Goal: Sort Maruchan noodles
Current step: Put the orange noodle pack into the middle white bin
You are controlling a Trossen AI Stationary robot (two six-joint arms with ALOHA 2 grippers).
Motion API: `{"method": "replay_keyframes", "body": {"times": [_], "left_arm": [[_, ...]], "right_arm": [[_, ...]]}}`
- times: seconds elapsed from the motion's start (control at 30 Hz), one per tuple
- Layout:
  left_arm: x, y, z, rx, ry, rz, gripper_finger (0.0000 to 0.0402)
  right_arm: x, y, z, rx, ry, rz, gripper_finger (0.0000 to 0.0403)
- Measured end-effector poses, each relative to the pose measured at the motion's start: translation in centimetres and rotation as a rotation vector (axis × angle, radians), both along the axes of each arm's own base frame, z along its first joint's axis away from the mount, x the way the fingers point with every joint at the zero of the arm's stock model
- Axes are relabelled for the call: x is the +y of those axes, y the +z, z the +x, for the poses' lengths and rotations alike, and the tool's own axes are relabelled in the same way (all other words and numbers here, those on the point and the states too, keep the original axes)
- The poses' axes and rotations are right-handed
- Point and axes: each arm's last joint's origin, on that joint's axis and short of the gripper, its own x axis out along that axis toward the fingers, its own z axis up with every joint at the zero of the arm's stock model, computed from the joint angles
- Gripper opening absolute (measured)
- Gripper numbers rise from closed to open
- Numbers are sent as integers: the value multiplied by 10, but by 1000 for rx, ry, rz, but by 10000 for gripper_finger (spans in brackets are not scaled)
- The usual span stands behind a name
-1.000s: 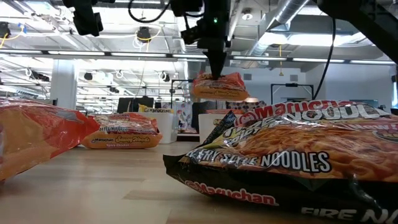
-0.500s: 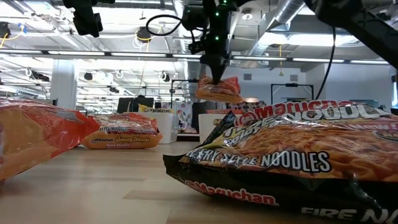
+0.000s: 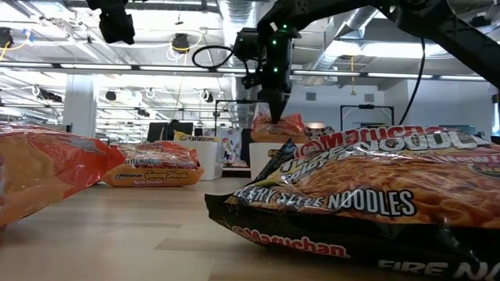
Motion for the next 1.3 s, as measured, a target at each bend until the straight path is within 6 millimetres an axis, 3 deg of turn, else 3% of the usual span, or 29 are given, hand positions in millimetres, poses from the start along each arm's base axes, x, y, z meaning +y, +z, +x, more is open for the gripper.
{"method": "replay_keyframes", "body": {"times": [0.63,1.0,1.3], "left_arm": [[3,2,2,-8,91,14,171],[3,2,2,-15,114,1,171],[4,2,2,-10,124,9,171]], "right_arm": [[-3,-25,0,50,37,0,13],[-14,-23,-1,11,19,-24,106],[-11,-9,-4,28,5,-15,142]]}}
